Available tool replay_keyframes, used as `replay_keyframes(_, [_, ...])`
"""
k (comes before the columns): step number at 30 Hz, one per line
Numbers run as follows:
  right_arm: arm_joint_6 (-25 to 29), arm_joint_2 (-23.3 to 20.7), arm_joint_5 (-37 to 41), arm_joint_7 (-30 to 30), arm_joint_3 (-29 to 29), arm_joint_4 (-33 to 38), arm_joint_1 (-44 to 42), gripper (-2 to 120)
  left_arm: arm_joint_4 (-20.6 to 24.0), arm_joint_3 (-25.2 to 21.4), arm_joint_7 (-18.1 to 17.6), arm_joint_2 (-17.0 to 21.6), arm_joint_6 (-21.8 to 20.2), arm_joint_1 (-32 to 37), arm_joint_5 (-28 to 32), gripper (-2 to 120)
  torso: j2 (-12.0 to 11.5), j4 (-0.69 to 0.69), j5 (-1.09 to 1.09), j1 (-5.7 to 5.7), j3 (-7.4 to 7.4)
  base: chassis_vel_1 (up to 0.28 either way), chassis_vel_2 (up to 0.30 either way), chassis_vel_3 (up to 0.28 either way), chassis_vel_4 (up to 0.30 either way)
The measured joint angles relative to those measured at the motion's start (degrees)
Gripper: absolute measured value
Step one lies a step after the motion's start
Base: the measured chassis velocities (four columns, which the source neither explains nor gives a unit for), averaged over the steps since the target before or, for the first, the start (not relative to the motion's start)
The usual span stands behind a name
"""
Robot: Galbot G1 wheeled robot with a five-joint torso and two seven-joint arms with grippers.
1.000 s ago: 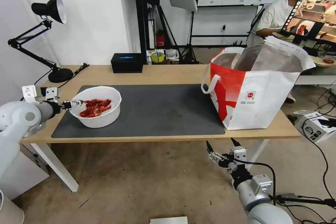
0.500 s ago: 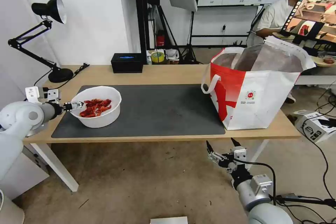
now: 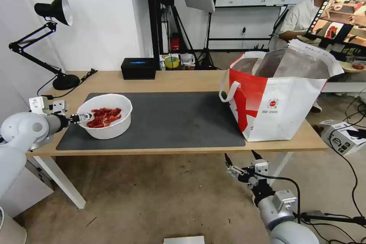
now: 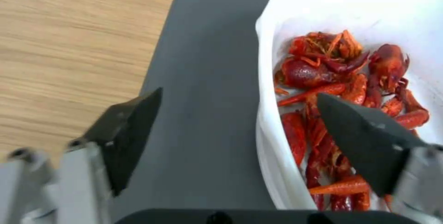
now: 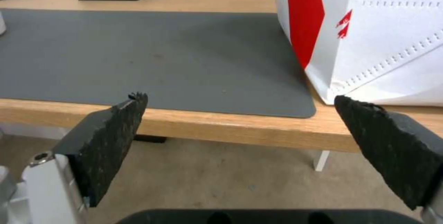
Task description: Pick up the trash from the table and place it into the takeout bag.
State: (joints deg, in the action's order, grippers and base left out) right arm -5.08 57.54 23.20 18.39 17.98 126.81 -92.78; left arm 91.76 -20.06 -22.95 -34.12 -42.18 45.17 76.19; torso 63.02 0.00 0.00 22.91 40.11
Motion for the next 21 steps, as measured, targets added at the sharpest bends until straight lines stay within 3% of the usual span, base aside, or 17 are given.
replay_keyframes(2, [0.0,0.0,0.0,0.0,0.0,0.0,0.0,100,0.09,0.11,0.01,0.08,0.02,0.07,0.09,78,0.0,0.0,0.0,0.0,0.0,0.0,0.0,0.0,0.0])
replay_keyframes(3, [0.0,0.0,0.0,0.0,0.0,0.0,0.01,100,0.36,0.62,0.04,0.3,0.05,0.18,0.14,67,0.0,0.0,0.0,0.0,0.0,0.0,0.0,0.0,0.0])
replay_keyframes(4, [0.0,0.0,0.0,0.0,0.0,0.0,0.01,100,0.36,0.62,0.04,0.3,0.05,0.18,0.14,67,0.0,0.0,0.0,0.0,0.0,0.0,0.0,0.0,0.0])
replay_keyframes(6, [0.0,0.0,0.0,0.0,0.0,0.0,0.01,100,0.74,1.61,-0.05,0.27,0.15,0.01,0.01,47,0.0,0.01,0.02,-0.01,-0.01,0.0,0.0,0.0,0.0])
replay_keyframes(7, [0.0,0.0,0.0,0.0,0.0,0.0,0.01,100,0.74,1.61,-0.05,0.27,0.15,0.01,0.01,47,0.0,0.01,0.02,-0.01,-0.01,0.0,0.0,0.0,0.0])
replay_keyframes(10, [0.0,0.0,0.0,0.0,0.0,0.0,0.0,100,0.52,2.59,-0.29,0.23,0.16,-0.85,-0.07,27,0.0,0.0,0.0,0.0,-0.01,0.0,0.0,0.0,0.0])
replay_keyframes(18, [0.0,0.0,0.0,0.0,0.0,0.0,0.0,100,0.61,2.92,0.42,0.52,0.09,-1.28,0.33,2,0.0,0.0,0.0,0.0,0.0,0.0,0.0,0.0,0.0])
replay_keyframes(21, [0.0,0.0,0.0,0.0,0.0,0.0,0.0,100,0.75,2.89,0.71,0.57,0.09,-1.04,0.35,0,0.0,0.0,0.0,-0.01,0.0,0.0,0.0,0.0,0.0])
